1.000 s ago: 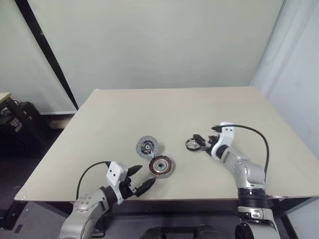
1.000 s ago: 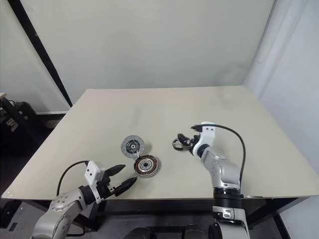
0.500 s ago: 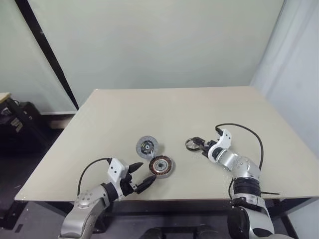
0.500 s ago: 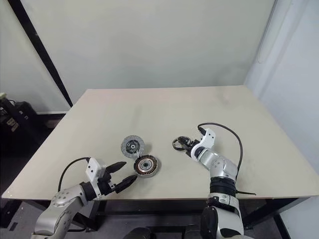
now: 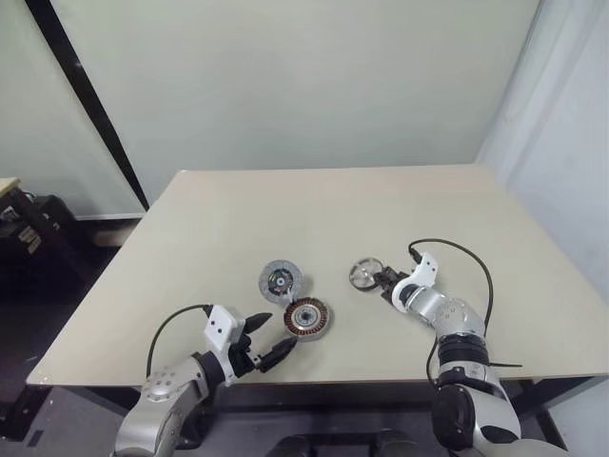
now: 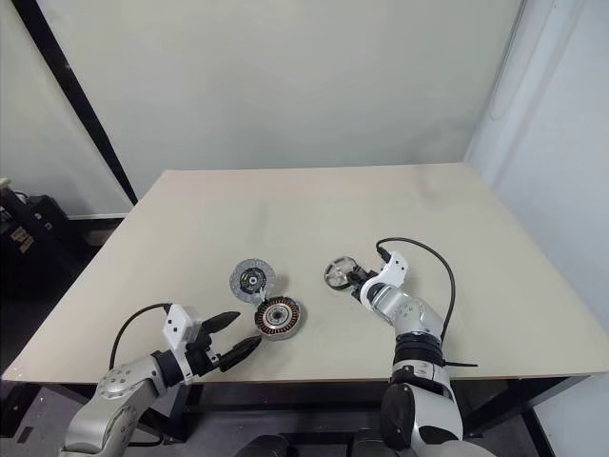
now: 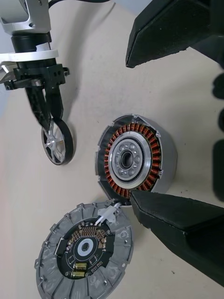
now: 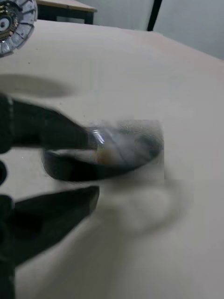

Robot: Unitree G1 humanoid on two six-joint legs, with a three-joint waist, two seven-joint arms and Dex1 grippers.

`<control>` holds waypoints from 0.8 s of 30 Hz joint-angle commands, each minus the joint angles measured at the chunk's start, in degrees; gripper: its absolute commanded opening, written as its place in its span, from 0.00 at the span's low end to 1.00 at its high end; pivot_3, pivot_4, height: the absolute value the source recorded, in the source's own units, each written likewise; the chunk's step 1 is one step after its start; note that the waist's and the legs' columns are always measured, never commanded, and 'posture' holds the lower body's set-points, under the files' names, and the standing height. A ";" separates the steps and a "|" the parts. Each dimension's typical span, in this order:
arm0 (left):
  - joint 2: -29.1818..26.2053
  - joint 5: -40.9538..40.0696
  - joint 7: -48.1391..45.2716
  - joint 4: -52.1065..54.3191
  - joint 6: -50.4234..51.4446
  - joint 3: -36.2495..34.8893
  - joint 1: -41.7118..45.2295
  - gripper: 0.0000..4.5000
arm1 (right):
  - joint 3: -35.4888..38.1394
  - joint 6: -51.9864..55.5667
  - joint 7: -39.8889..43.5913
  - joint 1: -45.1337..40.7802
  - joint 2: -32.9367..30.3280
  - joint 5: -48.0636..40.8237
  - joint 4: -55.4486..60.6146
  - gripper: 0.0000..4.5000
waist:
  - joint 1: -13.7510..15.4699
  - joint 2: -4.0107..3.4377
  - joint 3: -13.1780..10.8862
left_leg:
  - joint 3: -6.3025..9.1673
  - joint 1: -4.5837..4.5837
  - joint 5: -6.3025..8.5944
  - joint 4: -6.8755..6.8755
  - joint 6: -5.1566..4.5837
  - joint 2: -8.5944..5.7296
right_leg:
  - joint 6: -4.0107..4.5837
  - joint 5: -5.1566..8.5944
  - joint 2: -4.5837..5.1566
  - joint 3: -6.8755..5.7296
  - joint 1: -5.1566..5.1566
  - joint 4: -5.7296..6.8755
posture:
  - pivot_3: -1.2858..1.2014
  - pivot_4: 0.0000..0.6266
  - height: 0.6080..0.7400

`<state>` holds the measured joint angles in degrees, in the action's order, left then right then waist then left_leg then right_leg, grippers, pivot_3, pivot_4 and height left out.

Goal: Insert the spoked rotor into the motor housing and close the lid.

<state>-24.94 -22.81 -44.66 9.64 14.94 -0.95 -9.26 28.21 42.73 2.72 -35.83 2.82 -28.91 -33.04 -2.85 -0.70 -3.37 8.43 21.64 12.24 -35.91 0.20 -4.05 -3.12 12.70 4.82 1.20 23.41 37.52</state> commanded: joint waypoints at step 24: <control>-1.67 -0.90 0.51 1.54 0.36 -3.24 -1.88 1.00 | -14.94 28.85 -0.30 12.20 9.52 -14.67 33.36 0.09 | 0.00 -0.19 -0.10 | 0.06 0.13 0.15 0.13 0.23 0.54 | 0.01 0.01 0.00 -0.12 0.10 -0.53 | 0.52 0.00 1.00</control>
<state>-26.56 -23.08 -44.25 9.62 15.53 -3.53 -11.41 14.74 71.40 2.35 -25.05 9.59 -42.58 -2.34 -2.85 -0.89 -3.46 8.49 21.77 12.39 -35.78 0.43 -3.48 -3.11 12.70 4.83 1.04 23.49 36.91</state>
